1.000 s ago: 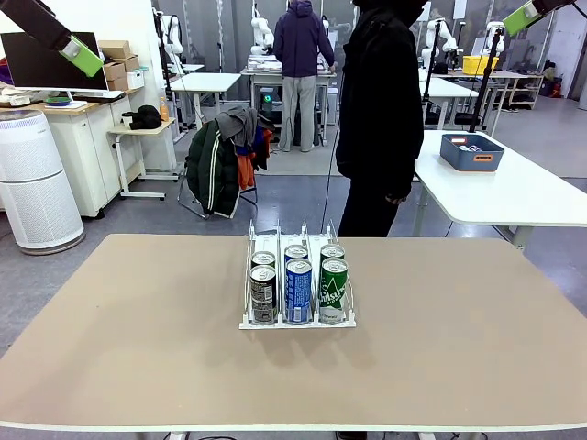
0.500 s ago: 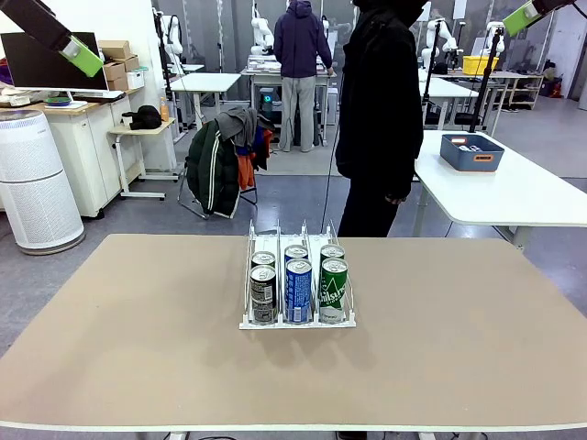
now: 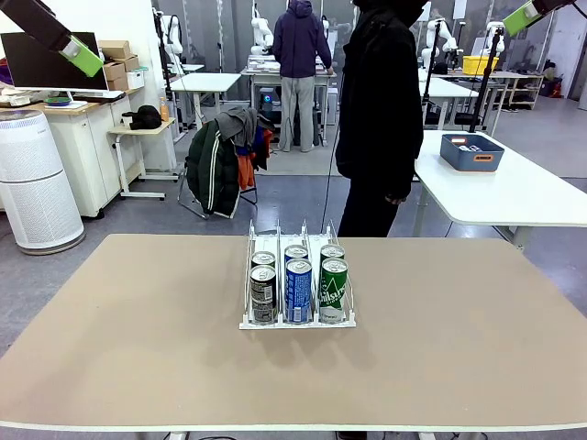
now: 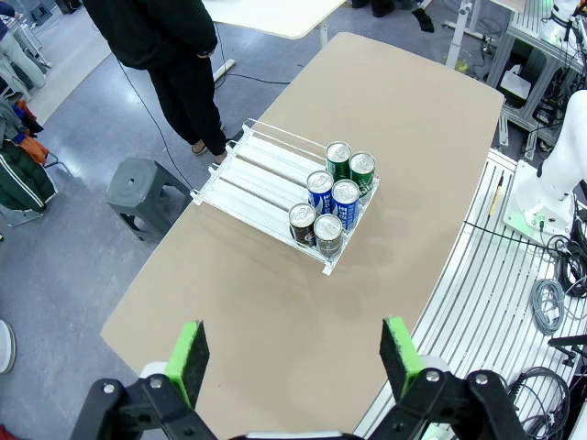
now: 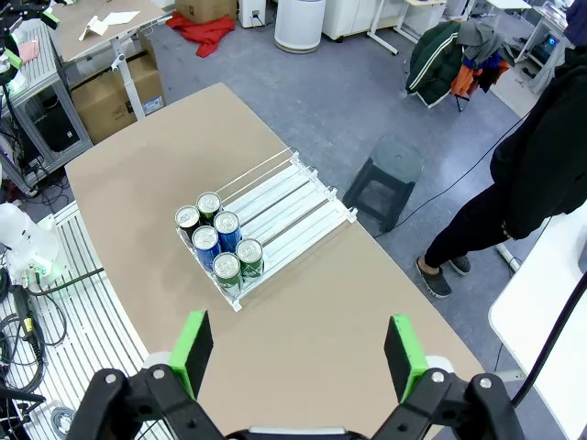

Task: Fill the beverage cans into the dispenser.
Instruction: Pick up the Ionic drink handed by the human.

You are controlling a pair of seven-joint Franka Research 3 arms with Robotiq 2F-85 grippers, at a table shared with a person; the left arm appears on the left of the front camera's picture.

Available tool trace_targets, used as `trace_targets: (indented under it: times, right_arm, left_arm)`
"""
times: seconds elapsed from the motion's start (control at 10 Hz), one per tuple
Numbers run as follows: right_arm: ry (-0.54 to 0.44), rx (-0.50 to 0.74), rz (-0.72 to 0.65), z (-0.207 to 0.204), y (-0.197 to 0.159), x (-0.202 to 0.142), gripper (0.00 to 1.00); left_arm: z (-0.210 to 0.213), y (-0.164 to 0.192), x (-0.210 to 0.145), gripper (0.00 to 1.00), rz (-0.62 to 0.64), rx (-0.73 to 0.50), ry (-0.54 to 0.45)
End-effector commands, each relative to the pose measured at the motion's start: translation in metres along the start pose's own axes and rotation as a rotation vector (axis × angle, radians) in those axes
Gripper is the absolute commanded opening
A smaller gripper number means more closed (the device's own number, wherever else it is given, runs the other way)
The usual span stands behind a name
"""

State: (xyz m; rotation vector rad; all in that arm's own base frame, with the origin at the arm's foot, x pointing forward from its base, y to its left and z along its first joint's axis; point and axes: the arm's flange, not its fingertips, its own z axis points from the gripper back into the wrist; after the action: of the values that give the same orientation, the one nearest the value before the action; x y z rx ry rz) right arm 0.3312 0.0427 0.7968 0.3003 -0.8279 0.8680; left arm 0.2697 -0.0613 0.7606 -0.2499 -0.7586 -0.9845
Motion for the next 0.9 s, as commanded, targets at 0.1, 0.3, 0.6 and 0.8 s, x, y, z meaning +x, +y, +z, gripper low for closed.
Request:
trace_targets:
  times: [0.1,0.3,0.6,0.8]
  right_arm:
    - [0.002,0.003,0.001,-0.0001,0.0004,-0.0002,1.0]
    - [0.002,0.003,0.001,-0.0001,0.0004,-0.0002,1.0]
    - [0.002,0.003,0.001,-0.0001,0.0004,-0.0002,1.0]
    - [0.002,0.003,0.001,-0.0001,0.0004,-0.0002,1.0]
  left_arm:
    - [-0.0019,-0.0003,0.0002,1.0,-0.001,-0.001,0.005]
    - [-0.0019,-0.0003,0.0002,1.0,-0.001,-0.001,0.005]
    - [-0.0019,-0.0003,0.0002,1.0,-0.001,-0.001,0.005]
    - [-0.0019,-0.0003,0.0002,1.0,-0.001,-0.001,0.005]
